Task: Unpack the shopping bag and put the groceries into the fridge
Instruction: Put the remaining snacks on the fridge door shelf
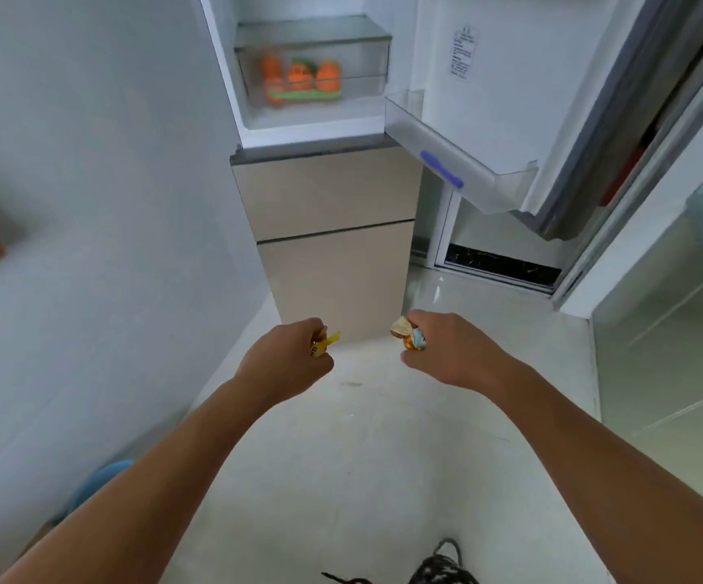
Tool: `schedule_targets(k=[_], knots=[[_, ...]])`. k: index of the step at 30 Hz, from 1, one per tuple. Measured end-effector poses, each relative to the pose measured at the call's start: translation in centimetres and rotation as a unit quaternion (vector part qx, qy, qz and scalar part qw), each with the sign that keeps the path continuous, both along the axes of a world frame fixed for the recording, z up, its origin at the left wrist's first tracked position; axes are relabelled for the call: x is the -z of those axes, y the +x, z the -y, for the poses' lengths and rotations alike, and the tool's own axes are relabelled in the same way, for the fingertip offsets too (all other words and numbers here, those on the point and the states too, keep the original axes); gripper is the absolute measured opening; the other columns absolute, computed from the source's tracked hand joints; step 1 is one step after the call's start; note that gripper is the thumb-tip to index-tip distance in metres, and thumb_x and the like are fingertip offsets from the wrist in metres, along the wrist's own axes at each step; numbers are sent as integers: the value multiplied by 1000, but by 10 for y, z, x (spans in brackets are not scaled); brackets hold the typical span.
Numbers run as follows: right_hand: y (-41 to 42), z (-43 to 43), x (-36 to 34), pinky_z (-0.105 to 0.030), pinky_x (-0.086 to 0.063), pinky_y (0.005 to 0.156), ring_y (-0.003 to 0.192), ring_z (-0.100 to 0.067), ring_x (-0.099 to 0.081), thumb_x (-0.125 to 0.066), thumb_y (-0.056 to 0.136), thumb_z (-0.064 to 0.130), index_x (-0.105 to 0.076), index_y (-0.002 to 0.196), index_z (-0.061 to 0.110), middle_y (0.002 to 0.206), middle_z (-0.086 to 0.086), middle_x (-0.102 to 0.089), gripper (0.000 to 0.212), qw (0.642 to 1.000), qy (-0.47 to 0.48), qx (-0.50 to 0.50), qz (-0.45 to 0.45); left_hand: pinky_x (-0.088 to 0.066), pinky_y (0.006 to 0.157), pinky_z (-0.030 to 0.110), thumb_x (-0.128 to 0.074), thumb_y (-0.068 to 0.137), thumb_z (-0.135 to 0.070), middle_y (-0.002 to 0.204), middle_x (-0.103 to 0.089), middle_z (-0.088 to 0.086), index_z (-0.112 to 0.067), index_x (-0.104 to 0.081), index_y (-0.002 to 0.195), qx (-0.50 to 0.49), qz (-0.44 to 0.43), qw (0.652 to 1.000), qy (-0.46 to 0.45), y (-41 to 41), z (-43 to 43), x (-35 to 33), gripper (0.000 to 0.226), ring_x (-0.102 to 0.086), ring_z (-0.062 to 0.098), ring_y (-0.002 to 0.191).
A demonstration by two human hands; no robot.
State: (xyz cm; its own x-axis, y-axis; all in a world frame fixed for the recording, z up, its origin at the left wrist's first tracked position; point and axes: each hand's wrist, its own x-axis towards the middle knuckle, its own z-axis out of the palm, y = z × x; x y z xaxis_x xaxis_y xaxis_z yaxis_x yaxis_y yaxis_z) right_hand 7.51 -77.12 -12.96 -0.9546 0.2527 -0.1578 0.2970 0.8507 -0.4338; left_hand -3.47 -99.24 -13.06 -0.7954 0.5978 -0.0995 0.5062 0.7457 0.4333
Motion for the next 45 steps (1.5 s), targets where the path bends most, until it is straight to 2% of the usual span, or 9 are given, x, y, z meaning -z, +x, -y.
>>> schedule_targets(k=[15,18,20,22,25,31,35,40,45], knots=[[-220,-117,-62,-26,-41,59,65,-12,-52,-65,88,28,-47,87,25,77,5,-55,18,997,20,-66,-21,-44,60,30,-61,85,-27,72,-56,-6,-22,-52,84,-17,-66,998,9,-209,-118,-53,10,-53,20,67],[-258,-134,-77,-32,-46,79,71,-14,-59,-62,88,32,-49,87,28,76,7,-57,14,997,34,-71,-16,-44,60,30,-62,86,-27,75,-58,-4,-22,-54,87,-8,-83,996,7,-246,-134,-69,9,-55,21,69],[-283,-143,-85,-39,-37,98,71,-8,-59,-58,82,41,-46,82,35,74,10,-57,14,996,60,-57,-28,-40,57,27,-63,86,-27,76,-58,-4,-22,-54,88,2,-91,996,5,-273,-142,-81,10,-55,20,70],[-305,-148,-97,-43,-44,86,69,-12,-56,-58,77,44,-43,76,36,74,9,-56,17,996,56,-52,-39,-39,57,27,-64,86,-27,75,-58,-3,-21,-54,86,11,-100,995,1,-300,-150,-94,11,-55,20,69],[-337,-152,-118,-34,-40,60,71,-21,-56,-65,82,36,-43,75,27,76,5,-55,26,995,62,-65,-49,-43,61,30,-64,85,-28,77,-59,-2,-20,-56,86,33,-119,992,-7,-343,-161,-115,11,-57,22,71],[-400,-150,-155,-35,-47,66,75,-16,-57,-63,89,42,-50,89,24,83,4,-58,22,994,86,-32,-64,-43,64,34,-62,87,-31,78,-57,-5,-19,-56,89,124,-157,980,-6,-433,-183,-159,13,-54,20,74],[-436,-143,-184,-37,-44,66,72,-18,-53,-62,90,45,-41,77,29,81,4,-55,29,993,92,15,-78,-44,68,33,-62,88,-37,80,-53,-9,-23,-54,89,194,-172,966,1,-487,-196,-192,16,-52,17,77],[-459,-135,-228,-32,-36,62,70,-13,-51,-62,92,41,-45,79,22,81,3,-55,28,988,110,61,-88,-54,75,40,-62,86,-39,86,-61,-6,-23,-57,94,251,-213,944,17,-528,-210,-230,19,-59,18,79],[-461,-130,-262,-32,-36,64,71,-15,-51,-63,92,42,-50,82,15,82,0,-55,32,984,96,104,-108,-43,64,32,-61,87,-37,85,-59,-5,-20,-56,92,299,-243,922,33,-542,-222,-267,18,-56,18,79]])
